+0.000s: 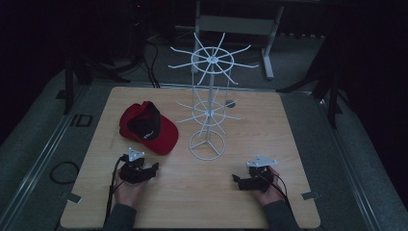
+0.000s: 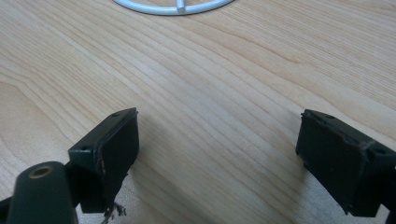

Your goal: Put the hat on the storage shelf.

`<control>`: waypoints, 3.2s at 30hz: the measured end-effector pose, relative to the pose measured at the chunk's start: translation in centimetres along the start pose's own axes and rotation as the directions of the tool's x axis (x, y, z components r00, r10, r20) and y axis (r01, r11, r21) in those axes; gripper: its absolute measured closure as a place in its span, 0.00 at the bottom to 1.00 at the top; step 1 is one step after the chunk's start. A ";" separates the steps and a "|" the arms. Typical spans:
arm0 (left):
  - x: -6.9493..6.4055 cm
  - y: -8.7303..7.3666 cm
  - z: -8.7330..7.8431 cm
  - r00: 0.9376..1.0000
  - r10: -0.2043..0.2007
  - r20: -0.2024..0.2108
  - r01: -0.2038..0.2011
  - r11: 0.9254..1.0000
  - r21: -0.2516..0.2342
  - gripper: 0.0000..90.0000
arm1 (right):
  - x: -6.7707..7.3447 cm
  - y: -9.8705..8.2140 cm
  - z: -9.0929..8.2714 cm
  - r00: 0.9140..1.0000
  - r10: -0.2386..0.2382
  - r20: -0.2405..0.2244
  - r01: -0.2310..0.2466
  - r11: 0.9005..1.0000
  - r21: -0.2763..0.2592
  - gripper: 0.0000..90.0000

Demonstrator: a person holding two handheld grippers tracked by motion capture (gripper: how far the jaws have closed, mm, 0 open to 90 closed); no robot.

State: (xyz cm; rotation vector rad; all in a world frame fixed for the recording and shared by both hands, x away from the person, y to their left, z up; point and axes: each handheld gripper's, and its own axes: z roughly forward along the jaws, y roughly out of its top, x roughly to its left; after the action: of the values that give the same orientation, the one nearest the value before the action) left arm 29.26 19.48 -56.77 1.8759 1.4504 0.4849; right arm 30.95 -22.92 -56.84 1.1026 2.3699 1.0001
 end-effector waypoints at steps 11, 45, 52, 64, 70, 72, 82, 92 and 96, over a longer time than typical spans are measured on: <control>-0.7 0.1 0.2 0.997 0.065 -0.047 -0.063 0.998 0.027 0.41 | 0.0 0.0 0.0 1.000 -0.001 -0.001 0.001 1.000 0.000 0.15; -2.1 2.5 -0.9 1.000 0.008 0.018 -0.008 1.000 0.015 0.41 | 0.0 0.1 0.1 1.000 -0.001 -0.001 0.001 1.000 0.001 0.15; -2.4 3.3 -0.4 1.000 0.007 0.016 -0.007 1.000 0.027 0.37 | 0.0 0.1 0.1 1.000 -0.001 -0.001 0.001 1.000 0.001 0.15; -1.5 4.1 1.6 0.996 -0.081 0.021 0.080 0.996 0.030 0.39 | 0.0 0.1 0.1 1.000 -0.001 -0.002 0.001 1.000 0.001 0.15; -1.4 4.8 2.2 0.992 -0.122 0.023 0.122 0.992 0.019 0.44 | 0.0 0.1 0.1 1.000 -0.001 -0.001 0.001 1.000 0.000 0.15; -1.1 4.9 2.4 0.990 -0.138 0.014 0.138 0.990 0.031 0.48 | 0.0 0.1 0.1 1.000 -0.001 -0.001 0.001 1.000 0.001 0.15; 0.3 4.9 1.3 0.988 -0.157 -0.003 0.157 0.987 0.035 0.59 | 0.0 0.1 0.1 1.000 -0.001 -0.002 0.001 1.000 0.000 0.15; 0.4 5.0 2.9 0.984 -0.180 0.012 0.180 0.983 0.030 0.52 | 0.0 0.1 0.1 1.000 -0.001 -0.001 0.001 1.000 0.001 0.15; 0.6 5.1 3.6 0.980 -0.200 0.010 0.200 0.980 0.021 0.52 | 0.0 0.1 0.1 1.000 -0.001 -0.001 0.001 1.000 0.001 0.15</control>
State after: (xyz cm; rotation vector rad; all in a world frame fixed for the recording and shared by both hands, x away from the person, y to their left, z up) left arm 35.27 18.38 -55.61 1.7213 1.6203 0.3628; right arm 31.07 -22.83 -56.84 1.1013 2.3716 0.9999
